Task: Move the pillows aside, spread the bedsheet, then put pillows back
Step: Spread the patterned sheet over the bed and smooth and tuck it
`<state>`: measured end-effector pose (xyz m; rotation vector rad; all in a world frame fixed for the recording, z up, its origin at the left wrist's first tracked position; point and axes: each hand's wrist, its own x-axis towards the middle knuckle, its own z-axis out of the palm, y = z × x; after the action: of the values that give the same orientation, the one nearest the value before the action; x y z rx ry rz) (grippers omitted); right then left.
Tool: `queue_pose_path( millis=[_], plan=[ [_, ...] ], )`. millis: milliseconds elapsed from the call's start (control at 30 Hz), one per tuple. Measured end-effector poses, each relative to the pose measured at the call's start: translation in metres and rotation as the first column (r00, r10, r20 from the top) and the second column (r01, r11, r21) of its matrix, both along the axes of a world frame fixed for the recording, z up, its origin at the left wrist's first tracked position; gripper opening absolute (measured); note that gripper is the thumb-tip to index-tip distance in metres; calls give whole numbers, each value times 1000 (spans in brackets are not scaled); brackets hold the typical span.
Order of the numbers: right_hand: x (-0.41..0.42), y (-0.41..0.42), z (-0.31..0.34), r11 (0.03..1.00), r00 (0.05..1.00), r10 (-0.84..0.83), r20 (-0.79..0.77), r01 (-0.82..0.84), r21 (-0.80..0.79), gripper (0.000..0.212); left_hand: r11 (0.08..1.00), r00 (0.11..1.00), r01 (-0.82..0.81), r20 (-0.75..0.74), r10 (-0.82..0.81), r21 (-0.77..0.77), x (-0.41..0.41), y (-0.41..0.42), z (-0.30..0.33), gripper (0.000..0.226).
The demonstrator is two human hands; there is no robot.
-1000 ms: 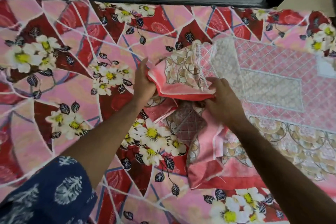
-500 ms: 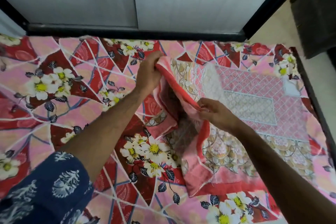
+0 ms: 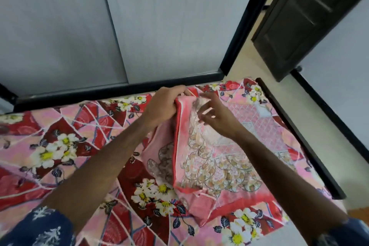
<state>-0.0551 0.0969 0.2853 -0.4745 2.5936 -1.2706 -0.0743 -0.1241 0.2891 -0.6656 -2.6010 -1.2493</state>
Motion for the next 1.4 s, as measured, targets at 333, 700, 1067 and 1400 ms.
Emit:
queue_pose_path(
  millis=[333, 700, 1067, 1400],
  plan=[
    [-34, -6, 25, 829, 968, 240, 70, -242, 504, 20, 973, 958, 202, 184, -220, 112, 60, -37, 67, 70],
    [-71, 85, 13, 805, 991, -129, 30, 87, 587, 34, 999, 996, 6, -92, -1, 53, 69, -131, 155, 41],
    [-92, 85, 87, 988, 964, -34, -263, 73, 137, 34, 772, 915, -292, 71, 398, -565, 86, -189, 174, 59],
    [-111, 123, 231, 964, 760, 266, -594, -210, 163, 47, 630, 612, -775, -188, 768, 49, 94, -104, 257, 17]
  ],
)
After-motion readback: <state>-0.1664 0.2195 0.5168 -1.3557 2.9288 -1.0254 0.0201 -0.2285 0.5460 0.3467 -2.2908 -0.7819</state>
